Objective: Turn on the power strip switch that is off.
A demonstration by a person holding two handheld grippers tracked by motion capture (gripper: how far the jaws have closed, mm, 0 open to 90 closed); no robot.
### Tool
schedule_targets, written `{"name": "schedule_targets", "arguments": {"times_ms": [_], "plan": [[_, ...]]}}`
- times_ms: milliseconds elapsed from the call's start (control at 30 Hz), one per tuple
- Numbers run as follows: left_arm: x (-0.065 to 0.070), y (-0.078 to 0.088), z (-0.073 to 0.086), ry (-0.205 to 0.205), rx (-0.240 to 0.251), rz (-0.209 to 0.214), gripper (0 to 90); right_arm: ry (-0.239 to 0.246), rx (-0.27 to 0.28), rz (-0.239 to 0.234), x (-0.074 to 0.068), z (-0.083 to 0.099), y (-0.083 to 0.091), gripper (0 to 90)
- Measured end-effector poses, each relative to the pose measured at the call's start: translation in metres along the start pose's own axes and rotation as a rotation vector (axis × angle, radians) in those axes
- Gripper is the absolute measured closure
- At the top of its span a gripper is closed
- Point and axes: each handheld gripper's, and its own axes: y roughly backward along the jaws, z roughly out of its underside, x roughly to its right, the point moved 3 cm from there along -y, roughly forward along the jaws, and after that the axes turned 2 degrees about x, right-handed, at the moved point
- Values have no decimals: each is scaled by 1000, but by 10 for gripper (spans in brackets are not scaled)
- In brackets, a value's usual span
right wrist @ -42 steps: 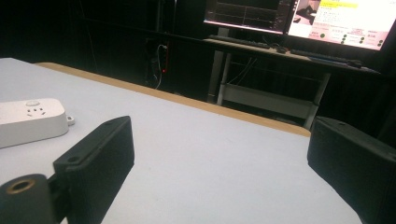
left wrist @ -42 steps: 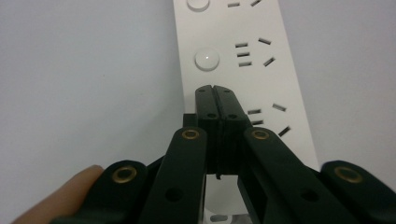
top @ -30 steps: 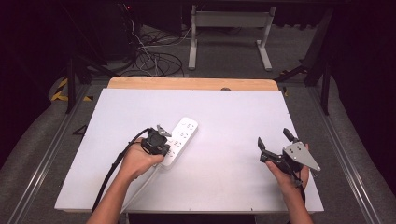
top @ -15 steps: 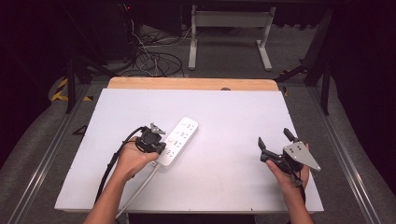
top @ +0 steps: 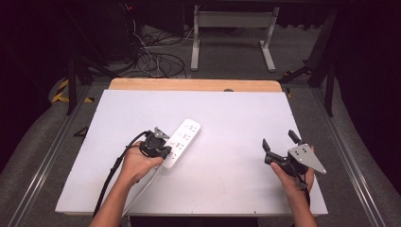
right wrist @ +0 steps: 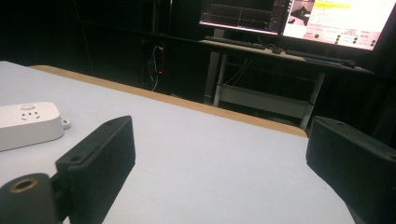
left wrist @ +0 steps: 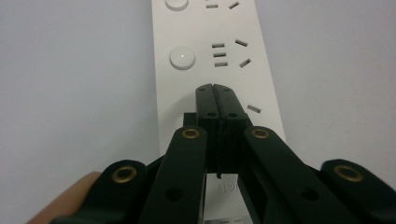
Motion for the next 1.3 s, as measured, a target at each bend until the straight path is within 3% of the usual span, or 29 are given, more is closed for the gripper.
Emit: {"name": "schedule_targets", "arguments": {"times_ms": [200,267,333,367,633,800,1300], "plan": [[-3,0,-1,20,13,7,900,-5,-4,1,1,1,0,86],[-10,2,-1,50,38,0,900,-8,-6,5,2,2,0,86],[-17,3,3,70,32,-5,900,-10,-5,5,3,2,-1,87],[-19,5,5,83,37,11,900,-7,-9,5,3,2,-1,87],[-20,5,9,66,48,-4,900,-1,-11,0,0,2,-2,88],[-21,9,7,82,72,34,900,-2,-20,4,2,4,-3,87],[-18,4,10,60,62,4,900,2,-22,3,0,3,-3,90]]}}
